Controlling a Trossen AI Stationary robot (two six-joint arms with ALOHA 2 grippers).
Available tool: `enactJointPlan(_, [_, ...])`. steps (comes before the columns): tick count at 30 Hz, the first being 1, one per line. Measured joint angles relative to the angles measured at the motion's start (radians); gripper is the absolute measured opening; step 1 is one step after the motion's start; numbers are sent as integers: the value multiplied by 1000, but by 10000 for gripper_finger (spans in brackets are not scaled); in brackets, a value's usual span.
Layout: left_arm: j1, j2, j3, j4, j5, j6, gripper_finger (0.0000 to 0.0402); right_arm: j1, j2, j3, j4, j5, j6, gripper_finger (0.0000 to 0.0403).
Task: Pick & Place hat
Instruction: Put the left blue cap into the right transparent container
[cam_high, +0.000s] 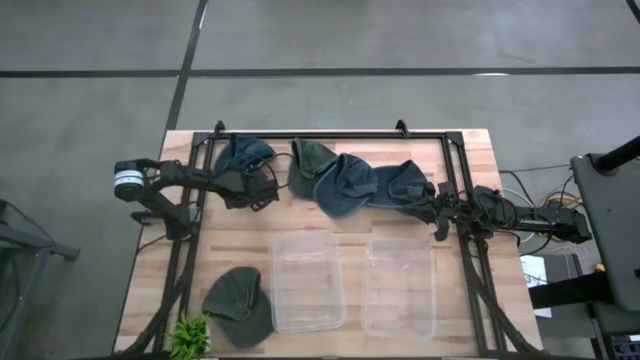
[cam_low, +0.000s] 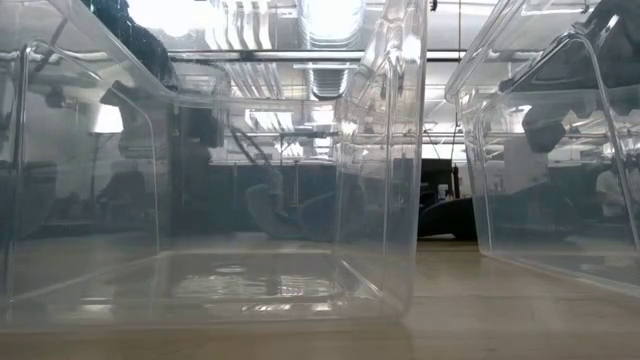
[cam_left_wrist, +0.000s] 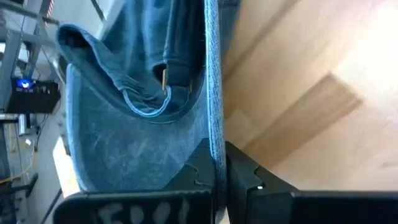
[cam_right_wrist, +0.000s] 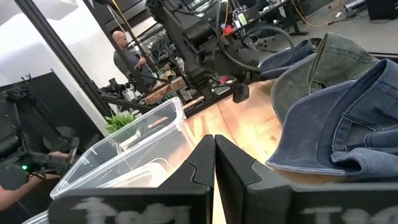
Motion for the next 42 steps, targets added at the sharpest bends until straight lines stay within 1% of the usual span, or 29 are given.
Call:
enactJointPlan(5, [-2,-89,72,-66,-11,39,7,0,0,0,45,0,-1,9])
enactJointPlan(12, [-29,-249,214,-80,-20,78,6,0,0,0,234,-14,3,9])
enactJointPlan(16, [-64,-323,281,-37,31,98,6,0,0,1,297,-14,3,9])
enactJointPlan(18, [-92,-351,302,16,73,98,6,0,0,1,310,-12,10,9])
enactJointPlan(21, [-134,-382,314,140,166,107,6,0,0,1,320,-2,87,9])
enactJointPlan(23, [-165,-392,315,238,207,119,6,0,0,1,330,-12,136,9])
enactJointPlan(25, [-190,-395,314,340,249,124,6,0,0,1,331,-35,151,9])
enactJointPlan(28, [-214,-393,313,481,321,117,6,0,9,1,327,-37,142,18])
enactJointPlan(32, [-226,-388,312,642,407,90,6,0,45,1,350,-33,95,53])
enactJointPlan(36, [-226,-371,312,733,462,42,6,0,102,1,416,-74,105,100])
enactJointPlan(39, [-230,-342,310,815,531,-5,6,2,159,1,513,-90,122,135])
enactJointPlan(42, [-246,-304,310,937,598,-33,6,4,215,1,635,-75,129,162])
